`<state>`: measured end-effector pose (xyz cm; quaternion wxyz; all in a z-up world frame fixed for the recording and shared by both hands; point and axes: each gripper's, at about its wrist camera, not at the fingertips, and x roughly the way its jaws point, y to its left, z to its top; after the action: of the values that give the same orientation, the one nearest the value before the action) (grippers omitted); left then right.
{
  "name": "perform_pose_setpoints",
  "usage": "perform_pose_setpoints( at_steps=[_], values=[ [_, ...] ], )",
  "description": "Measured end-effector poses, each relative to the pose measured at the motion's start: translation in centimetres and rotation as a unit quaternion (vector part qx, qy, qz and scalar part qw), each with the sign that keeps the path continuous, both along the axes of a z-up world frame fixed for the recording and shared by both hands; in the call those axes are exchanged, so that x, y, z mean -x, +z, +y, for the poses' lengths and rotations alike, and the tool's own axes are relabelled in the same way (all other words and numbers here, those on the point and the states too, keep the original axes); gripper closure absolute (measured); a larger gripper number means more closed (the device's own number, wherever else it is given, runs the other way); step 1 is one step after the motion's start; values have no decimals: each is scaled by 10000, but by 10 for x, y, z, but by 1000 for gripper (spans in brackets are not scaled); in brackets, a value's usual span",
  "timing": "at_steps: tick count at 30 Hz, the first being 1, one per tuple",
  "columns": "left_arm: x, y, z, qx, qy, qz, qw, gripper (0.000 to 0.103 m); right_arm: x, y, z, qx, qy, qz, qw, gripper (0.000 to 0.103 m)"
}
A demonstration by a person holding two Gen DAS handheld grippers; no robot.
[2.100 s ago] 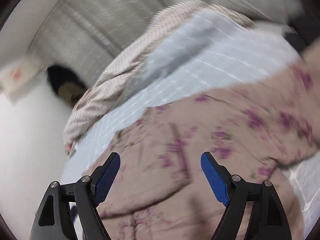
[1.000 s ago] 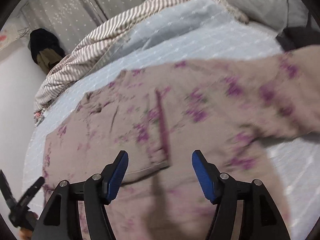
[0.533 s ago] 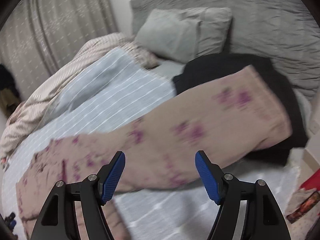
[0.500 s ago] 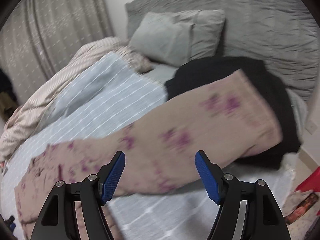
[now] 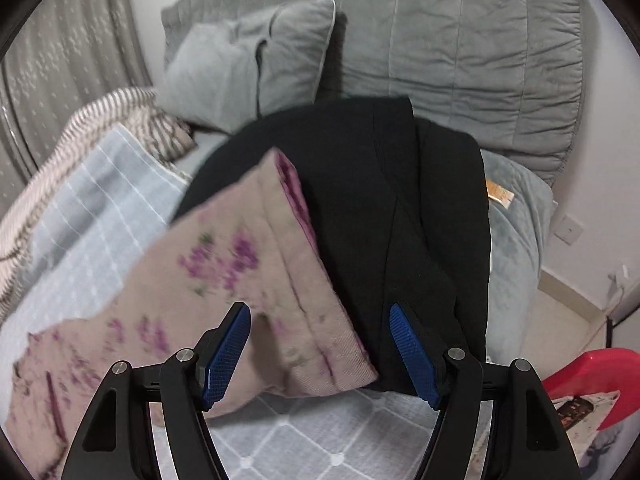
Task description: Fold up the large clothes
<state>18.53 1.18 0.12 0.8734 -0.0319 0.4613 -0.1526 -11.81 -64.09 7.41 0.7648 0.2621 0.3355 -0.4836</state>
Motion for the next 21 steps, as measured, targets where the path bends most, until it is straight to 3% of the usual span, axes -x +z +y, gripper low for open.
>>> perform_pose_setpoints(
  at_steps=[1,2,3,4,8,15,21],
  values=[
    [3,-2,0,4,-29,-11,10000,3,-2,-5,-2,-7,-29,118,9999,33],
    [5,-4,0,18,-50,-22,10000,3,-4,-6,-1,7,-35,186,9998,51],
    [7,-6,2,58,-67,-37,10000,3,-7,-6,0,24,-16,207,9998,79],
    [9,-8,4,116,-79,-51,9999,3,-9,-5,2,-58,53,163,9998,84],
    [9,-13,12,265,-103,88,9996,3,-20,31,25,180,275,-111,9994,90],
    [11,4,35,464,-25,-151,9988,3,-70,125,106,822,1143,-709,9875,93],
    [9,11,57,686,127,-186,9974,3,-153,177,214,1333,2179,-942,9622,96]
  ],
)
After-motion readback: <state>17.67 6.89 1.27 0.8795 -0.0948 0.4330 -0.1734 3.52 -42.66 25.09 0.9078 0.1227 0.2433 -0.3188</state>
